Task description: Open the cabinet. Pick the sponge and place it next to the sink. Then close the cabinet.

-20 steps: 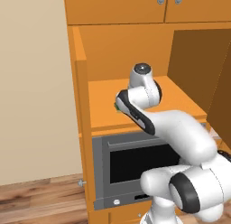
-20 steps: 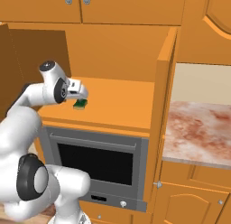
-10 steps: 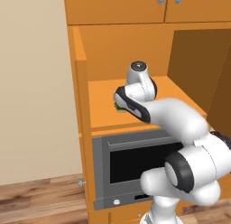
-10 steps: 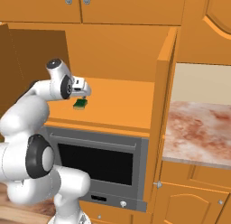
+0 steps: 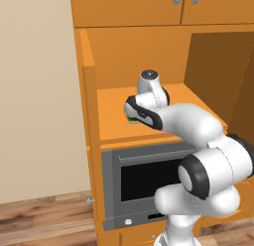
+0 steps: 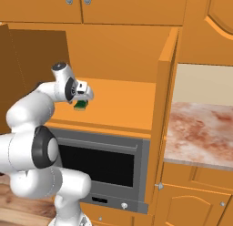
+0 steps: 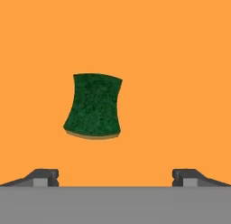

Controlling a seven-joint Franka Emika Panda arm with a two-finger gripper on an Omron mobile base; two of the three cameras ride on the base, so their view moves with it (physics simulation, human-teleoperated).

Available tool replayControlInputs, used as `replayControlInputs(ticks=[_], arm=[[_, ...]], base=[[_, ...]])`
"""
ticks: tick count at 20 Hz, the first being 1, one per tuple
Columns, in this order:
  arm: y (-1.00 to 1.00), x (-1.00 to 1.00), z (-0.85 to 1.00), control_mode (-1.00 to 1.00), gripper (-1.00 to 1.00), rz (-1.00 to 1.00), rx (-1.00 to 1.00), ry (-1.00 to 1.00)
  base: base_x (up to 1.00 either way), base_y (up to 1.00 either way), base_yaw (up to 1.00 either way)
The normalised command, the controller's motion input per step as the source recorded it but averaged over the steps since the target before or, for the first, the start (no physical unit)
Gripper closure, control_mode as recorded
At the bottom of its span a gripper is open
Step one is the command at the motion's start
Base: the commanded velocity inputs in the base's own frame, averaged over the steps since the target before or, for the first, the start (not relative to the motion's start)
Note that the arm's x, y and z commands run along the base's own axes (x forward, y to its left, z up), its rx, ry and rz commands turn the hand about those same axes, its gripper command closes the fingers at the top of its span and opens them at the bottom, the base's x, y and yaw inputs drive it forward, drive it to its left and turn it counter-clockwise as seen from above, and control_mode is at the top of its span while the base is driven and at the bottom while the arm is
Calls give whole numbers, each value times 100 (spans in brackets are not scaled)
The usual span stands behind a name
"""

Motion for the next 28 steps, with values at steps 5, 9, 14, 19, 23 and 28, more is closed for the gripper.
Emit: replayControlInputs(ticks=[5, 9, 14, 19, 23, 28], arm=[[0, 10, -11, -100, -100, 0, 2, 6], [0, 18, -2, -100, -100, 0, 3, 2], [0, 35, 0, -100, -100, 0, 1, 0], [0, 21, -2, -100, -100, 0, 4, 0], [0, 18, -8, -100, -100, 0, 4, 0], [0, 10, 0, -100, -100, 0, 4, 0]], base=[[0, 0, 0], [0, 0, 0], [0, 0, 0], [0, 0, 0], [0, 0, 0], [0, 0, 0]])
